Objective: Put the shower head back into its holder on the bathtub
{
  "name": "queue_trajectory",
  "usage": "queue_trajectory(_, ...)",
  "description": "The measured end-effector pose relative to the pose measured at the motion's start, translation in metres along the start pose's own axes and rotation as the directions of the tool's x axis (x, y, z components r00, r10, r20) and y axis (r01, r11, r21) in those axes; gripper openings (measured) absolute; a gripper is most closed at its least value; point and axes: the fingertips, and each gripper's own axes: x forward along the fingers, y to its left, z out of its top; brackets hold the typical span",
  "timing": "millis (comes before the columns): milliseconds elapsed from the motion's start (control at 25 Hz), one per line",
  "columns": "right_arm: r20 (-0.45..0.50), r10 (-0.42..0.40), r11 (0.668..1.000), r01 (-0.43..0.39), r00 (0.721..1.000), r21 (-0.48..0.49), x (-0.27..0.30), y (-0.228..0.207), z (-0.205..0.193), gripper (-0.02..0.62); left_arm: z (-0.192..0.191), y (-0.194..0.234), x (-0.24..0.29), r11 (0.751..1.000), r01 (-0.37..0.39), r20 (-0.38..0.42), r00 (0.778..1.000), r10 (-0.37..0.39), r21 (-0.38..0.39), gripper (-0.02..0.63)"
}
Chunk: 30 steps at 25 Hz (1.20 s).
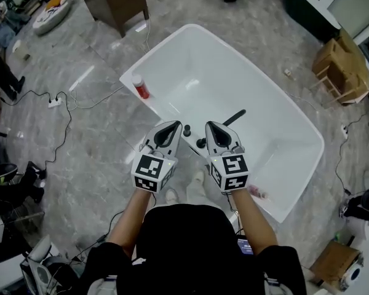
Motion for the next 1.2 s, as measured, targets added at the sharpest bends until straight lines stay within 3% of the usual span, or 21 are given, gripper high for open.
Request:
queue_trajectory(440,0.131,-0.003,0.997,0.012,0.991,-0.075,-0.032,0.007,0.07,0.021,0.069,-0.003,-0.032,0.999,-0.026,0.126,0.992,0.022,0.025,0.014)
queue_trajectory(720,0.214,-0.02,0.996,0.039,0.977,-0.086,-0.05,0.008,0.109,0.021,0.111,-0.006,-0.053,0.996,-0.034,0.183,0.983,0.018,0.082,0.014)
queue_trajectory(1200,0.253,-0.031,0.994,0.057,0.967,-0.098,-0.057,0.007,0.121,0.021,0.125,-0.012,-0.058,0.994,-0.046,0.228,0.973,0.023,0.098,0.014)
